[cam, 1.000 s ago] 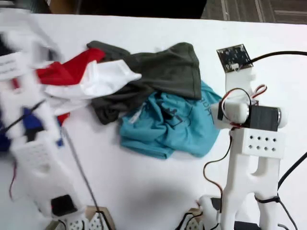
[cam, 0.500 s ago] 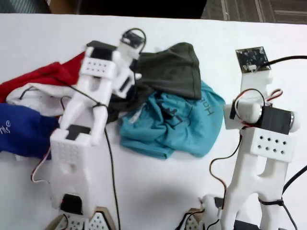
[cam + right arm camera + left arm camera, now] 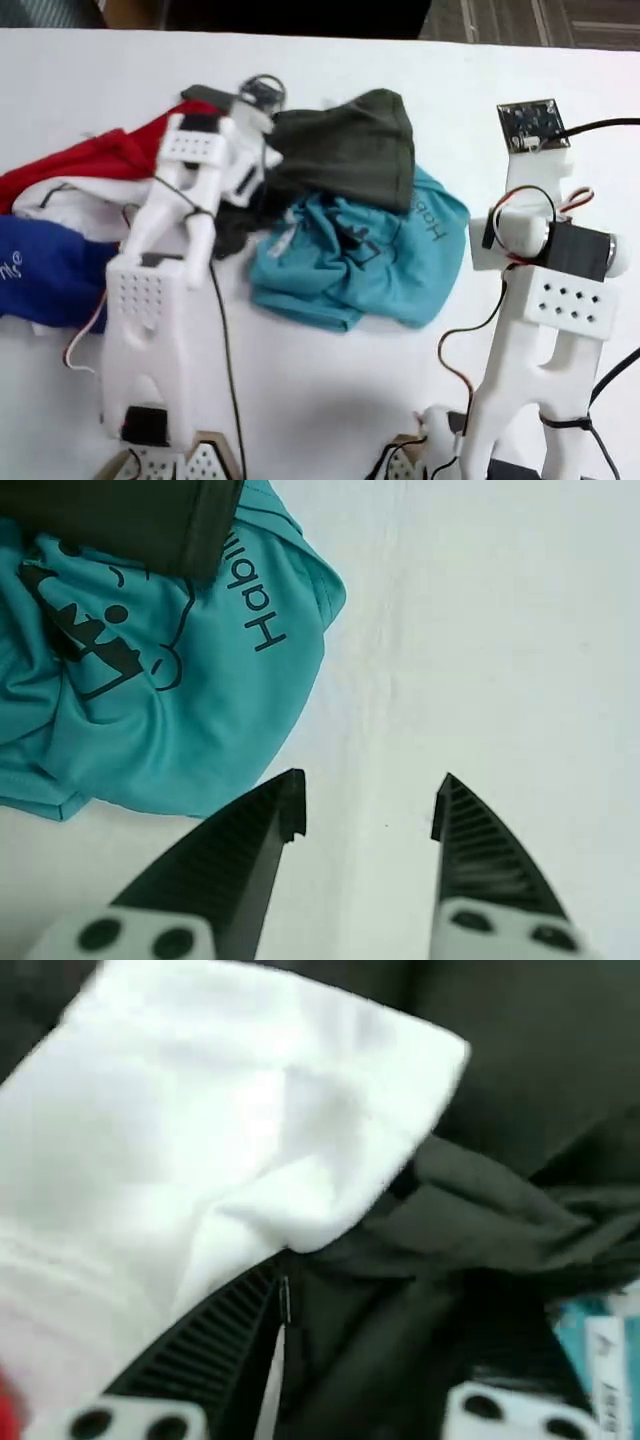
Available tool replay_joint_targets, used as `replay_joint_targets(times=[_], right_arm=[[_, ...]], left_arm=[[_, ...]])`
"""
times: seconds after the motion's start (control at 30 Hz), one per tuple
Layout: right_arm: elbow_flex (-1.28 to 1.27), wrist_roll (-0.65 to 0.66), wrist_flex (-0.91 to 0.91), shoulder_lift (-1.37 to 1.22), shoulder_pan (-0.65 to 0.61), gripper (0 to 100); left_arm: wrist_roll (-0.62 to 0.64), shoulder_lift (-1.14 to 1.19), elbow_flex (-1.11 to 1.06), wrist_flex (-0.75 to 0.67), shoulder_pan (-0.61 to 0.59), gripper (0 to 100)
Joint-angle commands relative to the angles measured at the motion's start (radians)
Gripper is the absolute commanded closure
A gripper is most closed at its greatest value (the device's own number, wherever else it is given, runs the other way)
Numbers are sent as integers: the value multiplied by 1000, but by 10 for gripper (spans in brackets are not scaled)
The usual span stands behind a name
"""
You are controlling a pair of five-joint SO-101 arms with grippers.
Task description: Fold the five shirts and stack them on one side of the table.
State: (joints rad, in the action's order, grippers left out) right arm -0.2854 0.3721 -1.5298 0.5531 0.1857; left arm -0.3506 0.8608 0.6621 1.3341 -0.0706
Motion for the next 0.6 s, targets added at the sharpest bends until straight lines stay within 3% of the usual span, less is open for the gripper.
replay_joint_targets(times=[0.0, 0.27, 0.57], right_arm=[[3, 3, -4, -1, 8, 783], [-43, 3, 33, -1, 5, 783], [-78, -5, 79, -1, 4, 785]], left_arm=[[49, 6, 156, 51, -170, 989], [74, 12, 496, 252, -465, 975], [109, 15, 920, 345, -979, 975]])
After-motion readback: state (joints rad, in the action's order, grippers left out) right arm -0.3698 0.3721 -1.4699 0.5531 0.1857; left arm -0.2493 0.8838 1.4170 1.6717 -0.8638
